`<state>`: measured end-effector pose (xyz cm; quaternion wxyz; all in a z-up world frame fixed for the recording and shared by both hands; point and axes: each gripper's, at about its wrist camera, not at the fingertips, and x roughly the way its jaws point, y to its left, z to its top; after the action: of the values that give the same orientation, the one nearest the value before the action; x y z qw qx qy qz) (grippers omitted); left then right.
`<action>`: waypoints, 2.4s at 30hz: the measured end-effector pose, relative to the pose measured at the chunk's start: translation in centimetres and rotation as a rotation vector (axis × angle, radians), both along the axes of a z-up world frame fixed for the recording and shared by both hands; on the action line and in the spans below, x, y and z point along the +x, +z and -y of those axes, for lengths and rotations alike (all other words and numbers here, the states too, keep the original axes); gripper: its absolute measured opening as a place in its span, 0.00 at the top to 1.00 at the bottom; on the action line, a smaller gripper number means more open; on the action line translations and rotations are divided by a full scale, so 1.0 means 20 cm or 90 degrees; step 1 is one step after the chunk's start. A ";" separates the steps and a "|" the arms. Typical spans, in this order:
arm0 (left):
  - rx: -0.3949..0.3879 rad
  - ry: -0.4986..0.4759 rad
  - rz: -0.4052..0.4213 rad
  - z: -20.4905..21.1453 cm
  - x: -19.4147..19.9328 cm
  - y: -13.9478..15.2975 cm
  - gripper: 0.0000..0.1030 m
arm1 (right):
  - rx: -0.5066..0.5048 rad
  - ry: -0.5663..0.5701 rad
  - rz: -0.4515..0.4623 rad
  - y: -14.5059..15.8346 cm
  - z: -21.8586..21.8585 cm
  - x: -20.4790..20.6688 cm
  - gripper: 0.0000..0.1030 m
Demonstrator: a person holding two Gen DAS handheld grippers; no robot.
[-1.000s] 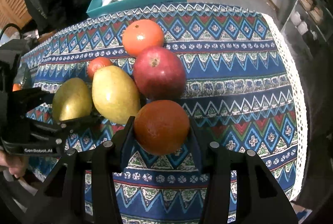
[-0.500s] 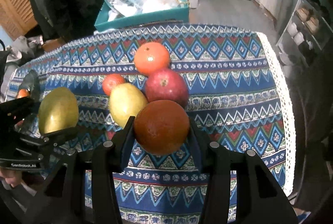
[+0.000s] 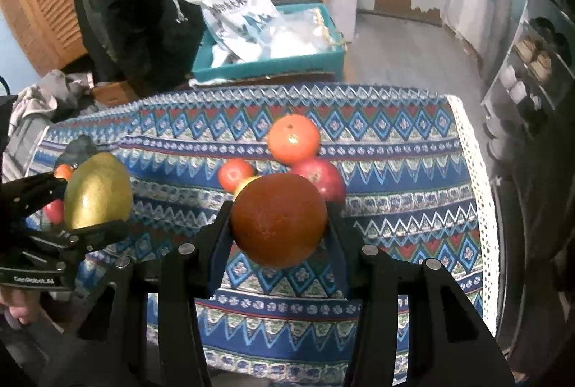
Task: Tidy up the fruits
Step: 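Lift the pear with the left tool while the right tool lifts the orange toward the plate, then lower the pear onto the glass plate with the left tool while the right tool releases the orange there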
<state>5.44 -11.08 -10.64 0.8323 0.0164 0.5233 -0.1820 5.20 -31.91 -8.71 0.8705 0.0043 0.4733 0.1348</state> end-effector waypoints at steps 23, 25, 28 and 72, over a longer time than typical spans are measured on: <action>-0.011 0.041 0.090 -0.28 -0.18 0.30 0.27 | 0.026 0.083 0.075 0.33 -0.35 -0.07 0.54; -0.010 0.045 0.096 -0.31 -0.19 0.32 0.27 | 0.029 0.091 0.079 0.35 -0.39 -0.07 0.54; -0.011 0.054 0.102 -0.35 -0.20 0.34 0.27 | 0.033 0.103 0.082 0.38 -0.45 -0.08 0.54; -0.004 0.252 0.004 -1.19 -0.23 0.04 0.27 | 0.048 0.258 -0.036 0.11 -1.50 0.16 0.54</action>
<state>0.84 12.78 -9.90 0.8536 -0.0884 0.5132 -0.0164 8.45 -1.97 -6.52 0.8112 -0.0549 0.4833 0.3246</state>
